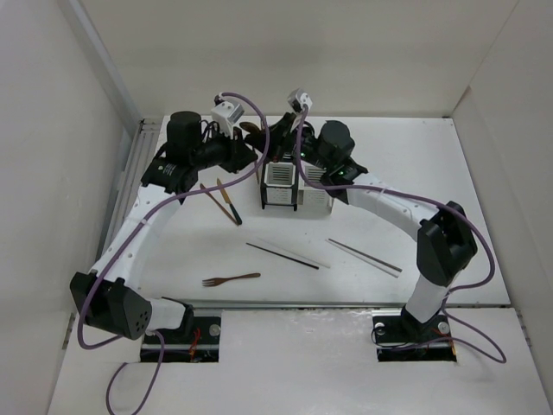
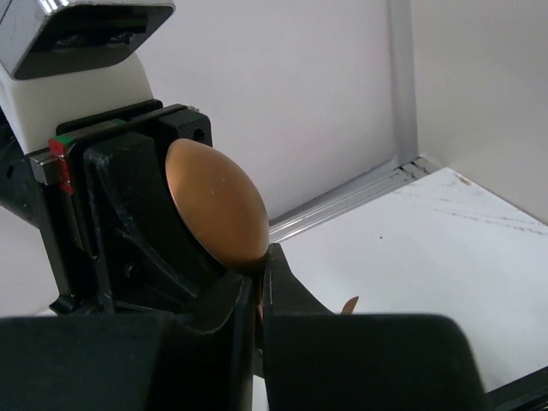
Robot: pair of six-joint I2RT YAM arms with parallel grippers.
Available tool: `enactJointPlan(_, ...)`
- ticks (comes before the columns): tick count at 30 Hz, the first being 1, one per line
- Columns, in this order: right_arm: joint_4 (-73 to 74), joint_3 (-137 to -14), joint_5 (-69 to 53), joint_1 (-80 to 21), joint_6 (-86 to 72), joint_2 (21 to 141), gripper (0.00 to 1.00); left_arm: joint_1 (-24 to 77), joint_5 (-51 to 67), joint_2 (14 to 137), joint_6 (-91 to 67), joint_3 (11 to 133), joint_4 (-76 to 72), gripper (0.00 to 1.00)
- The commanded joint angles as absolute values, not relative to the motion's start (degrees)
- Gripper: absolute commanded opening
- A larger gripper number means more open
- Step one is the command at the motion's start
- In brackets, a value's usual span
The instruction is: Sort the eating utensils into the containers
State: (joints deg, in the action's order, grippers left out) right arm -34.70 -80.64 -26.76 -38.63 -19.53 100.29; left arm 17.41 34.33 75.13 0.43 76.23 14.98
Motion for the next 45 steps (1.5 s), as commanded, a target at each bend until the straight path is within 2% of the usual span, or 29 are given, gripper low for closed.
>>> enactJointPlan(1,-36.9,-81.3,-26.0,-37.8,-18.6,99.8,0.0,17.4,35.1,73.7,-0.4,78.6,10.9,0.0)
enactJointPlan(5,-36.9,-80.8,-24.9,-37.8,-18.0,99.3,0.0,17.4,34.5,73.7,-1.1,78.0,10.9,0.0)
enactJointPlan(7,-36.9,-80.2,-24.1,-37.8,-16.8,98.8,0.0,17.4,34.5,73.7,-1.1,78.0,10.9,0.45)
enactJointPlan(9,-36.9,-80.2,-23.4,-37.3,-15.7,98.2,0.0,17.4,34.5,73.7,-2.1,78.0,10.9,0.76)
enactJointPlan(10,-36.9,-80.2,-22.3,-36.3,-15.7,97.5,0.0,17.4,34.5,73.7,-2.1,77.5,10.9,0.97)
enactJointPlan(11,-36.9,-80.2,-22.3,-35.4,-15.0,97.5,0.0,17.4,34.0,73.7,-2.1,77.5,11.4,1.0)
enactJointPlan(16,-36.9,-78.5,-20.3,-26.0,-11.8,95.5,0.0,16.1,31.0,72.4,-3.2,76.9,11.4,1.0)
enactJointPlan(23,-36.9,-76.6,-23.7,-17.4,-4.2,96.1,0.0,13.3,28.5,70.8,-3.7,73.8,11.4,1.0)
enactJointPlan(32,-44.4,-76.6,-27.9,-15.6,-6.1,105.5,0.0,12.2,22.0,70.8,-4.3,69.8,14.3,1.0)
enactJointPlan(41,-53.3,-69.1,-27.8,-16.1,-8.2,107.8,0.01,11.1,21.4,70.8,-4.8,68.0,14.9,1.0)
enactJointPlan(42,-52.8,-69.1,-27.8,-16.1,-8.2,108.5,0.13,10.6,20.8,71.4,-4.8,68.0,14.9,1.0)
enactJointPlan(44,-50.9,-69.8,-29.7,-16.1,-8.2,108.5,0.29,10.5,20.8,71.4,-4.8,68.0,14.9,1.0)
enactJointPlan(45,-48.3,-70.5,-30.2,-16.1,-8.2,109.1,0.43,10.5,20.8,71.4,-4.8,68.0,14.9,1.0)
